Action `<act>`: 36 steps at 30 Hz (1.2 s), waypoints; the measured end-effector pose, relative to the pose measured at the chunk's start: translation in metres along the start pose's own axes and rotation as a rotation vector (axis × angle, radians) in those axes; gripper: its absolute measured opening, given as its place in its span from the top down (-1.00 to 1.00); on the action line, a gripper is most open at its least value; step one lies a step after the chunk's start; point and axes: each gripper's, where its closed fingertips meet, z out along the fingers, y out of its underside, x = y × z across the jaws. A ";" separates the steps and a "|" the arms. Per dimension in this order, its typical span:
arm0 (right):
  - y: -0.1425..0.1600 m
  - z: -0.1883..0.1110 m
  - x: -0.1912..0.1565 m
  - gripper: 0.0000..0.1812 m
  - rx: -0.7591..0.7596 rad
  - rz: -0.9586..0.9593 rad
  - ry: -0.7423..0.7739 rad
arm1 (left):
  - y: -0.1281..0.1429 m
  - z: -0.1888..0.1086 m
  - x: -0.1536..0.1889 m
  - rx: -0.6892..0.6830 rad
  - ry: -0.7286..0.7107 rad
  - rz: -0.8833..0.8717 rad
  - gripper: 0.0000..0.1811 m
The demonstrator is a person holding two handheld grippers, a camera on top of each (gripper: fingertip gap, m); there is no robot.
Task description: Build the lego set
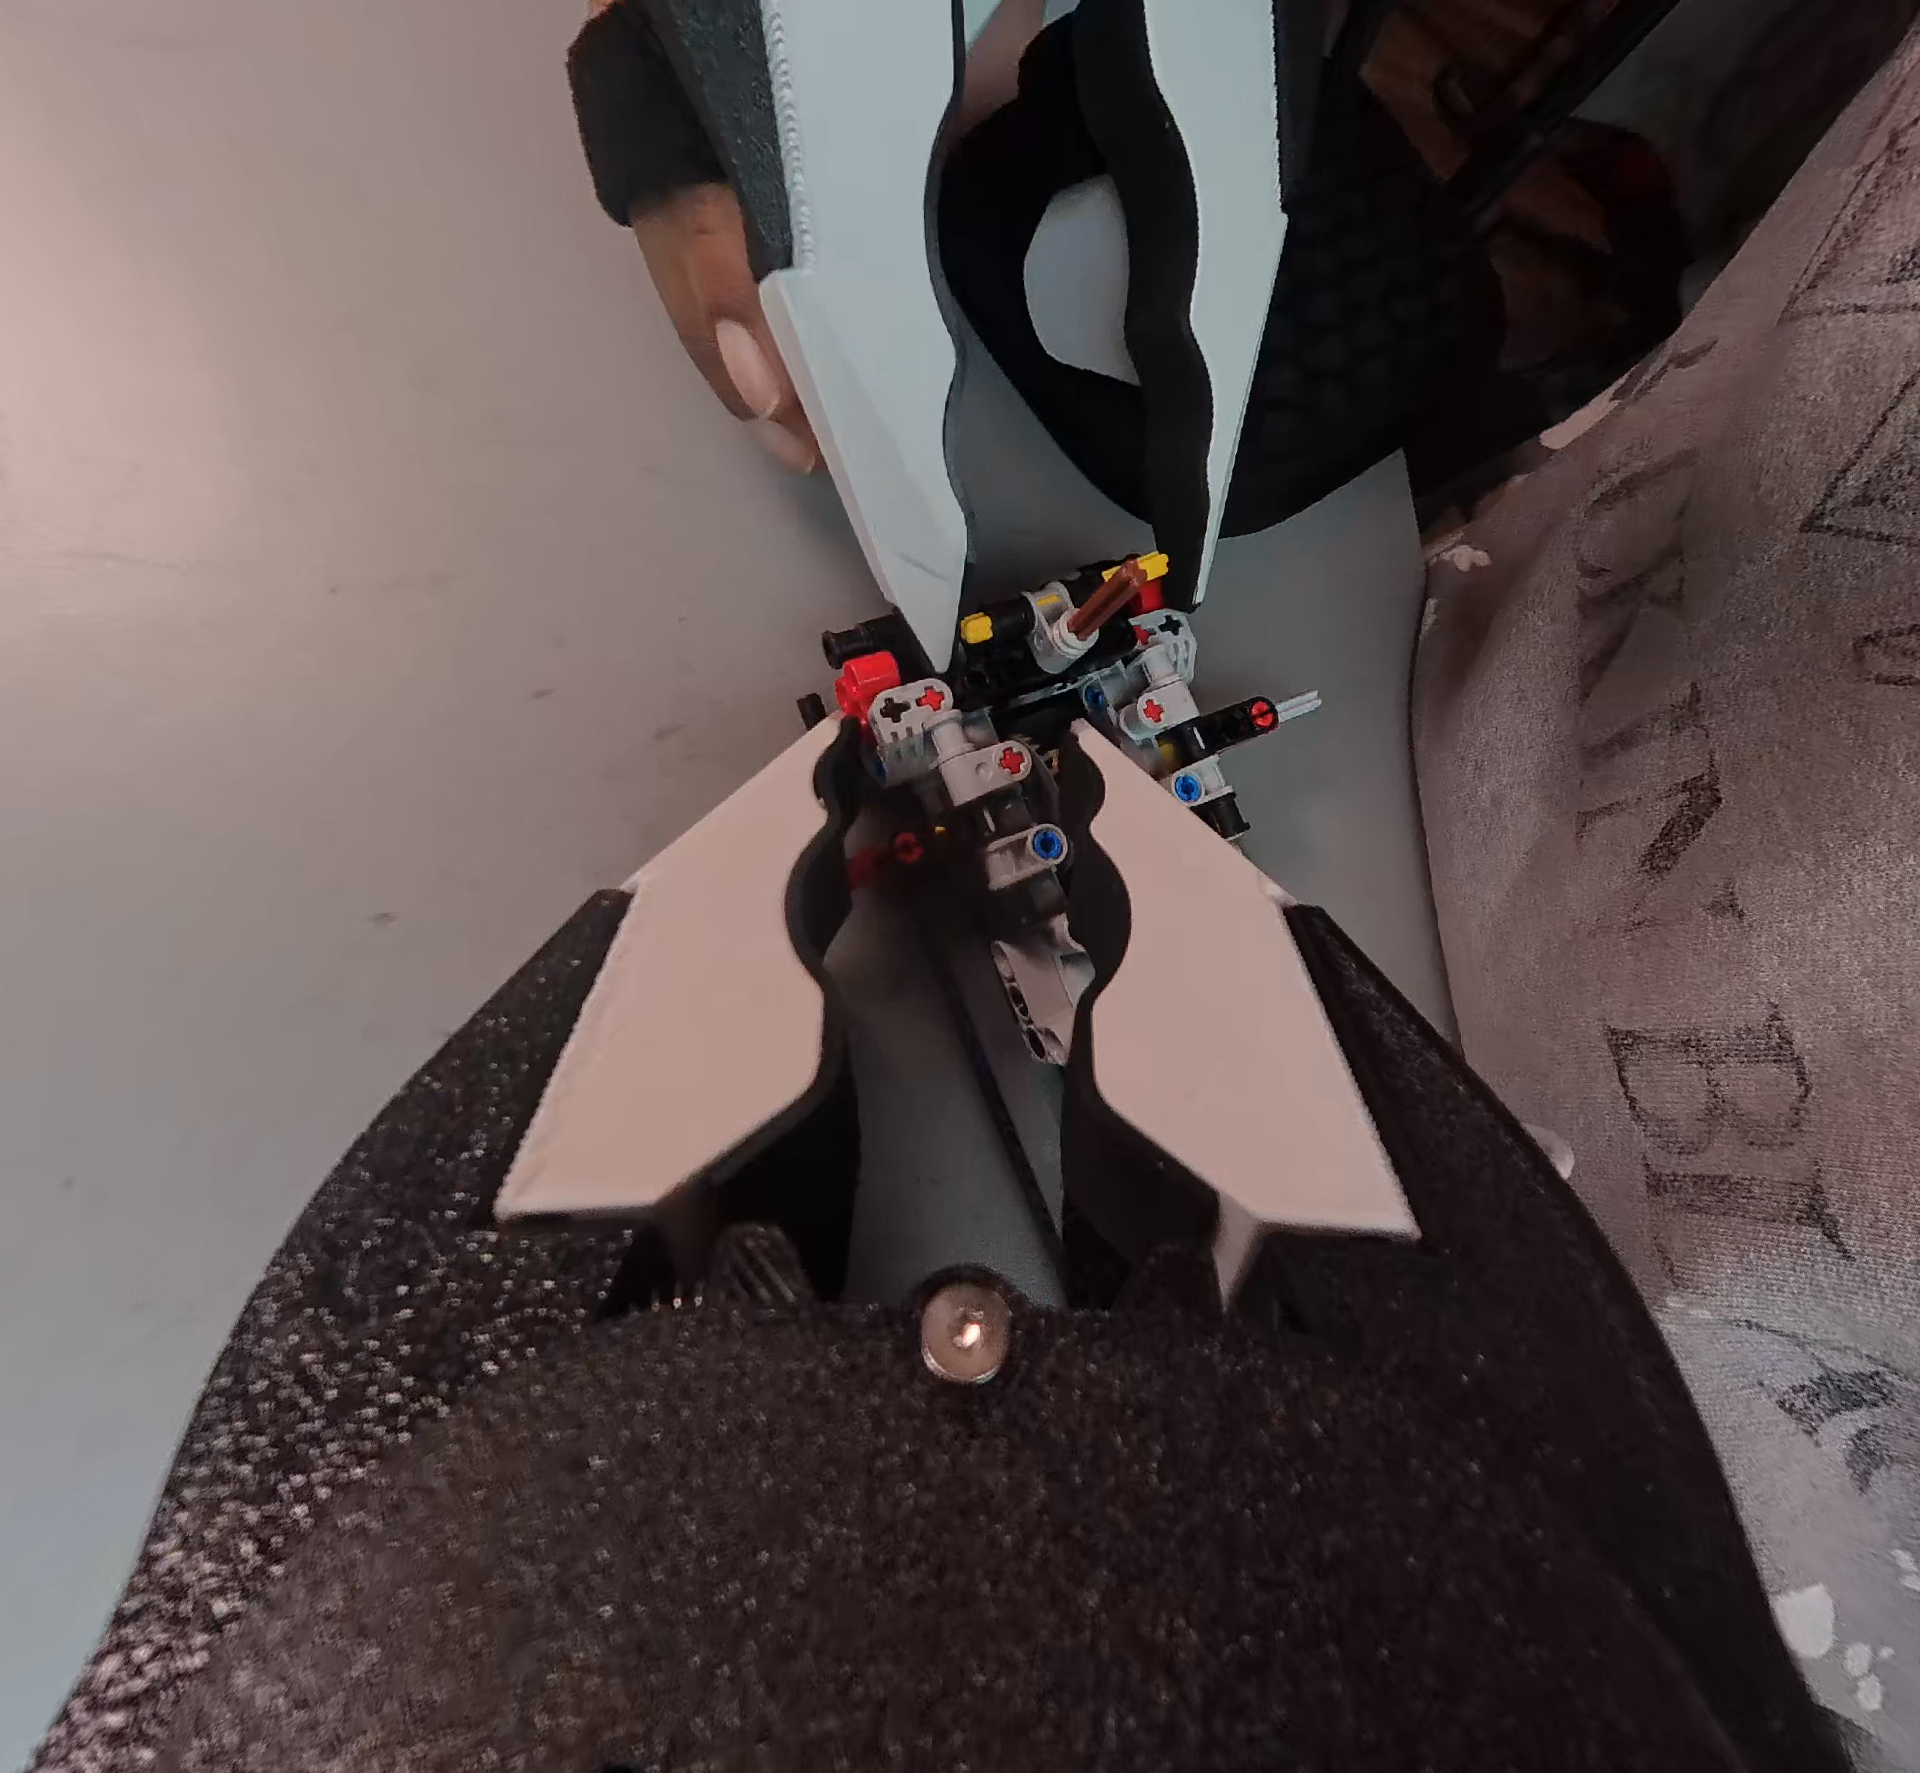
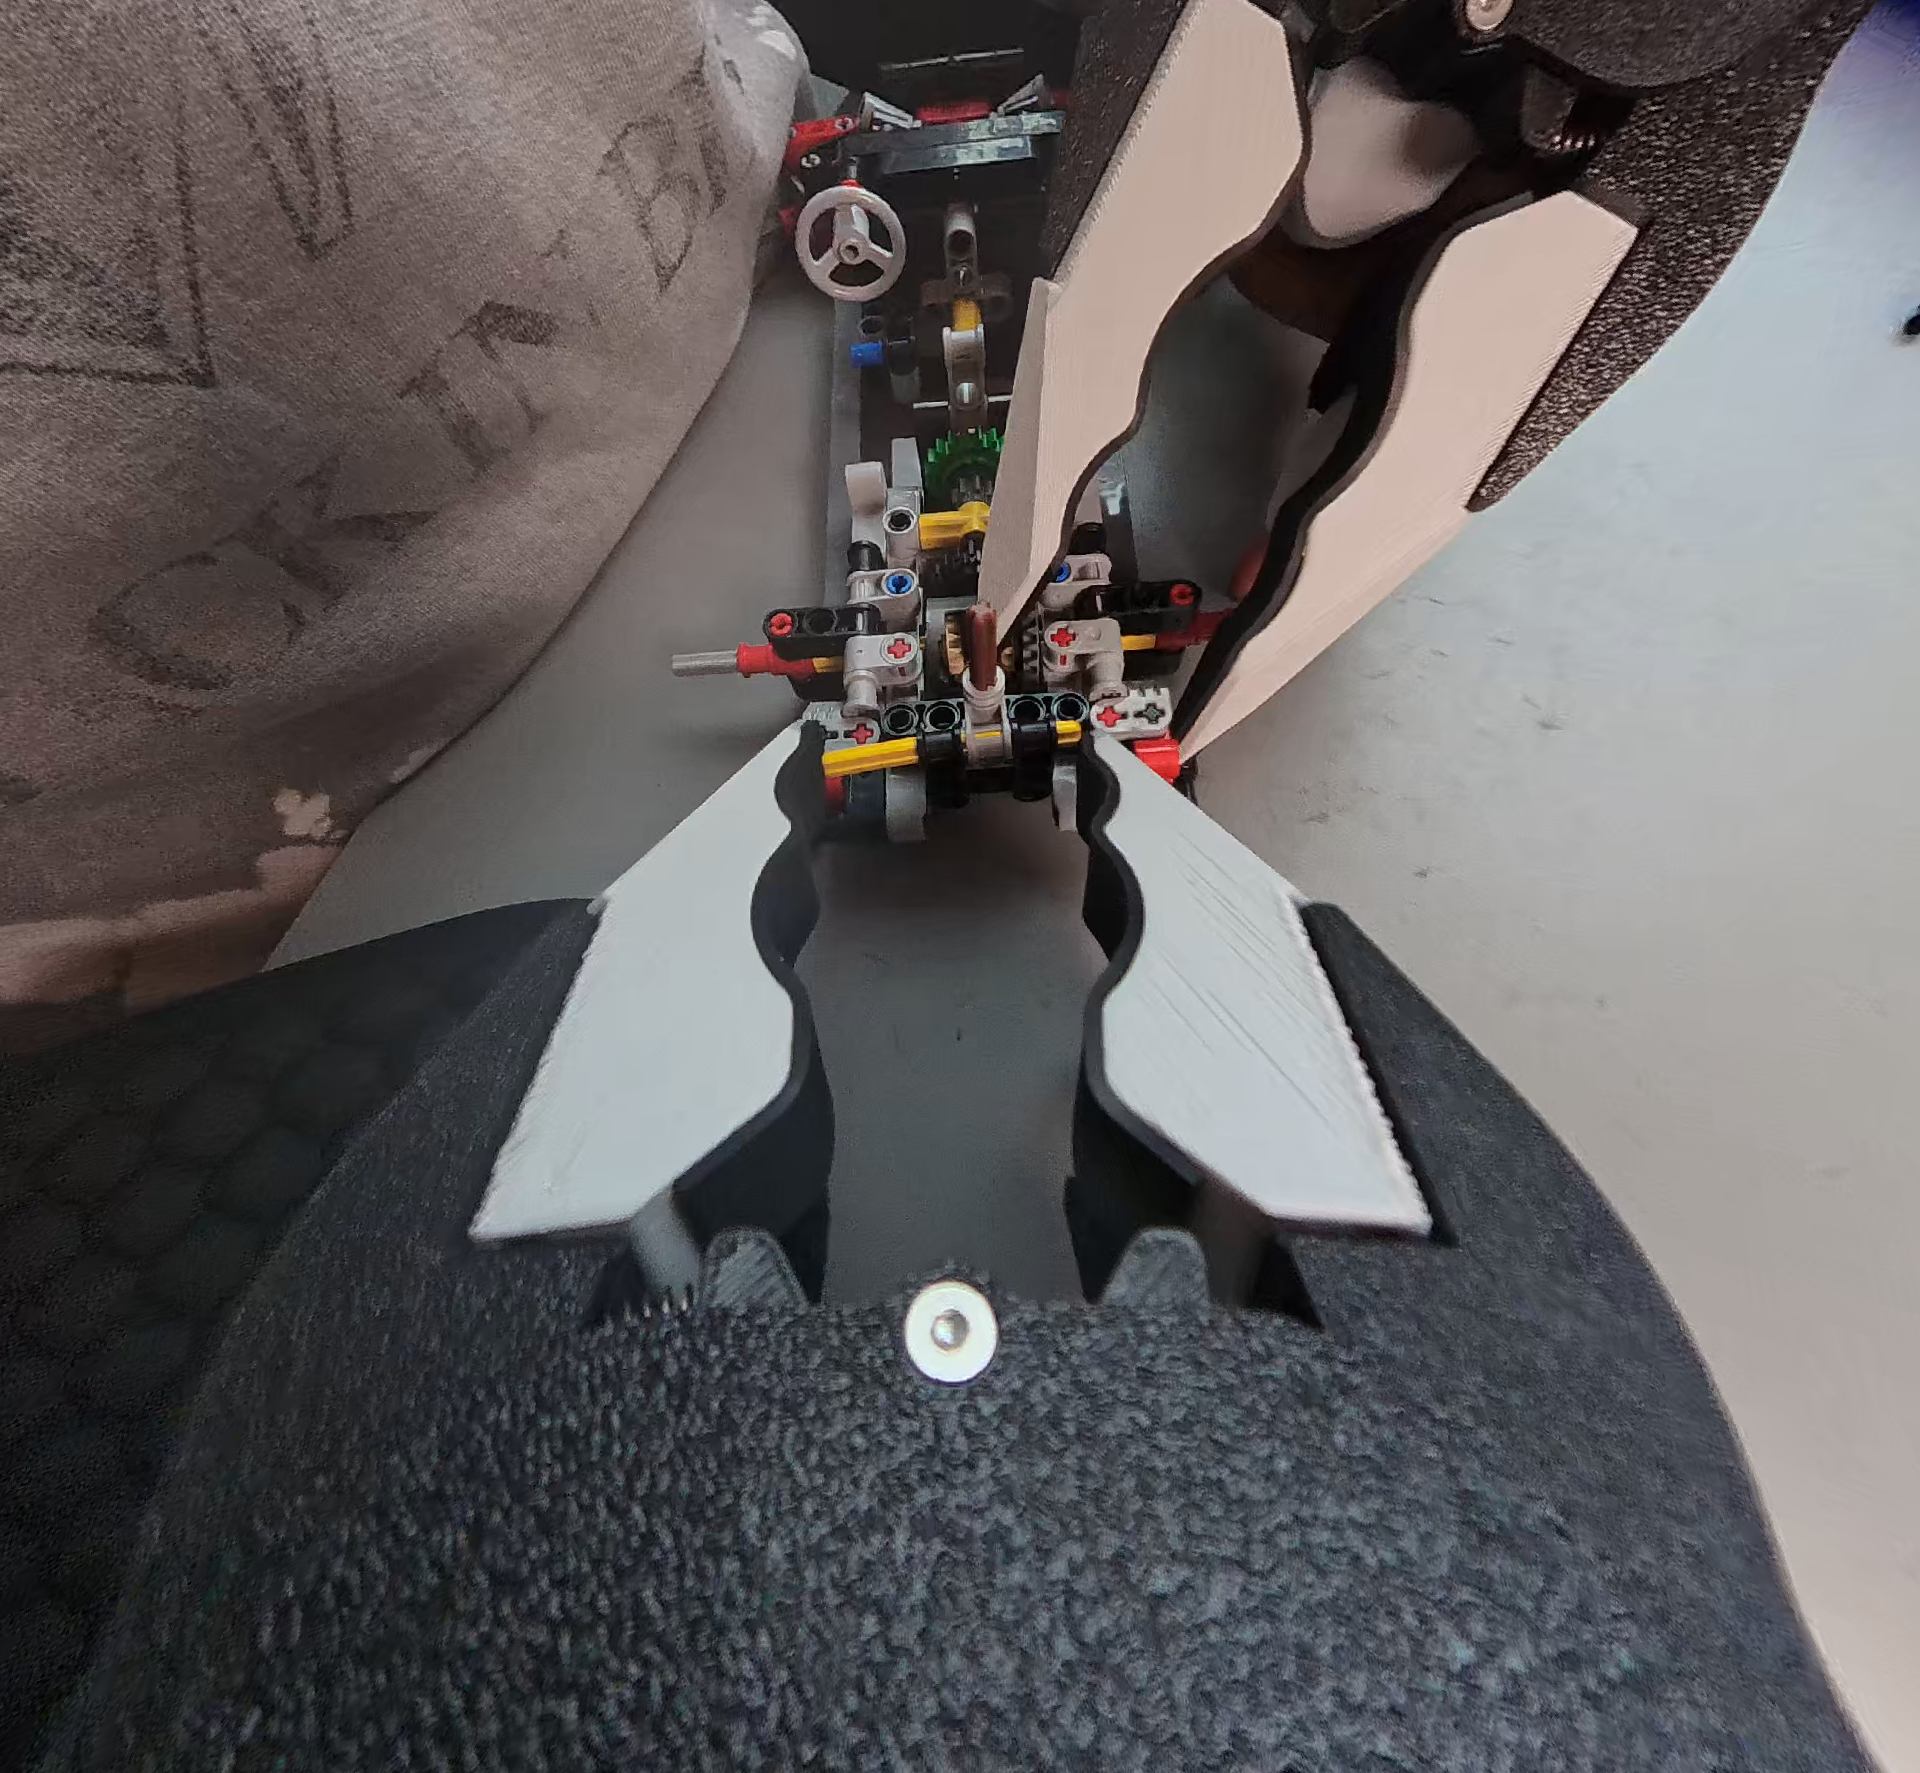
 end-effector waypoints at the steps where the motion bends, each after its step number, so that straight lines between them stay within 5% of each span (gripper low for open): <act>1: -0.001 0.000 0.000 0.49 0.002 0.001 -0.014 | 0.000 0.000 0.000 -0.001 -0.003 0.004 0.62; 36: -0.005 0.002 -0.003 0.50 0.030 0.099 -0.018 | -0.002 0.005 0.001 0.057 -0.145 0.032 0.67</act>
